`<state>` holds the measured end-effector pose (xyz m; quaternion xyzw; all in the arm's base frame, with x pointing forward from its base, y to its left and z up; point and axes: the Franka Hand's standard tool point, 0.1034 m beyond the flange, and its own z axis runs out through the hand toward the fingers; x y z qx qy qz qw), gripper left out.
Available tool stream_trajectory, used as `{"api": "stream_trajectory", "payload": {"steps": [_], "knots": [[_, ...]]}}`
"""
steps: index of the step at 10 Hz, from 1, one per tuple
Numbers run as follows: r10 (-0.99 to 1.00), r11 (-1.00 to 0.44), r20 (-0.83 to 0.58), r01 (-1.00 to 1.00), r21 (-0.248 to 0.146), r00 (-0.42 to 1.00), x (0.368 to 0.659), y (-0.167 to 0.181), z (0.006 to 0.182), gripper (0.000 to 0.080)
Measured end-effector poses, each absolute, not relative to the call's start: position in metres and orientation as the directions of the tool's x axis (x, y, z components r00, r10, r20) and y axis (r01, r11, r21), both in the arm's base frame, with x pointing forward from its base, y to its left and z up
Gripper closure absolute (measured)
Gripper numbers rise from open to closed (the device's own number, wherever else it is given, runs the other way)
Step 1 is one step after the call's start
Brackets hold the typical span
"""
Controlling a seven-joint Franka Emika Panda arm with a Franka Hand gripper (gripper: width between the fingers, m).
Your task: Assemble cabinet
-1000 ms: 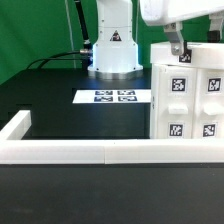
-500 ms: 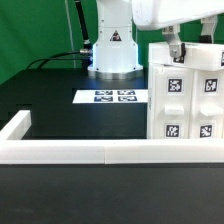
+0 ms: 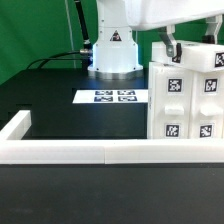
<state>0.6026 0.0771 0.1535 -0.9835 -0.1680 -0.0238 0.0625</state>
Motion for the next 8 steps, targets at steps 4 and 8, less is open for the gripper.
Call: {"api": "stream_trajectory", "payload": {"steps": [4, 8], "knots": [[-0.083, -0.988, 0.046, -0.076, -0.134, 0.995, 0.6038, 0.0779, 0.1536, 0.0241], [-0.467, -0.874, -0.001, -0.462, -0.148, 0.884, 0.6049, 0.0798, 0.1531, 0.0241]]}}
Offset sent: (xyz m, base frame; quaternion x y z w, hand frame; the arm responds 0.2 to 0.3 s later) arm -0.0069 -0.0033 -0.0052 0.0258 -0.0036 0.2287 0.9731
